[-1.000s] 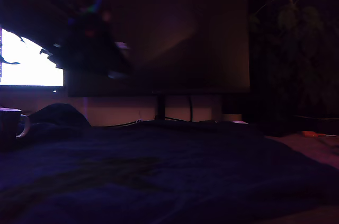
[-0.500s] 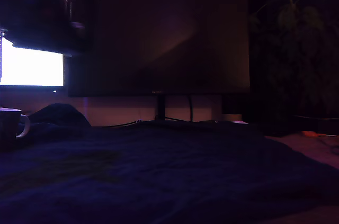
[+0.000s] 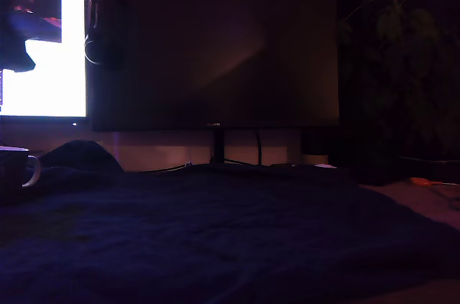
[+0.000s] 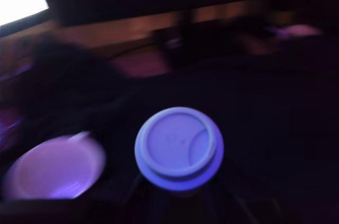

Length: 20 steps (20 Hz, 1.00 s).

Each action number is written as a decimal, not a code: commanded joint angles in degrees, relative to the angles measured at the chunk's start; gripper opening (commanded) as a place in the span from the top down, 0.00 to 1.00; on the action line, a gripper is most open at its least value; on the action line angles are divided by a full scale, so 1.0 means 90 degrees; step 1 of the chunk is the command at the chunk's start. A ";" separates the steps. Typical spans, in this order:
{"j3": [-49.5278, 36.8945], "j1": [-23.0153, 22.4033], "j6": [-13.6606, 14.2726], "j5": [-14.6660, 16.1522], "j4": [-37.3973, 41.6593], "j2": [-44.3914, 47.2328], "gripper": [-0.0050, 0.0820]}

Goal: Pick up the coffee capsules on the table and drop them inside the coffee cup

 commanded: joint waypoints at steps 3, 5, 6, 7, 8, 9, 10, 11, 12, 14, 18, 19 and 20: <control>-0.0172 0.0481 -0.0109 0.0010 0.0085 -0.0170 0.70; -0.0172 0.0714 -0.0119 0.0005 0.0100 -0.0175 0.70; -0.0172 0.0809 -0.0119 0.0002 0.0100 -0.0172 0.70; -0.0172 0.0879 -0.0114 -0.0022 0.0102 -0.0168 0.70; -0.0172 0.0928 -0.0114 -0.0049 0.0100 -0.0163 0.70; -0.0172 0.0959 -0.0114 -0.0078 0.0092 -0.0160 0.70; -0.0172 0.0967 -0.0114 -0.0146 0.0083 -0.0160 0.70; -0.0172 0.0967 -0.0100 -0.0160 0.0085 -0.0160 0.70; -0.0172 0.0967 -0.0095 -0.0160 0.0095 -0.0153 0.70; -0.0172 0.0967 -0.0068 -0.0206 0.0192 -0.0046 0.70; -0.0172 0.0967 -0.0070 -0.0226 0.0571 0.0539 0.70; -0.0172 0.0964 -0.0073 -0.0226 0.0685 0.0707 0.70; -0.0172 0.0964 -0.0075 -0.0226 0.0811 0.0869 0.70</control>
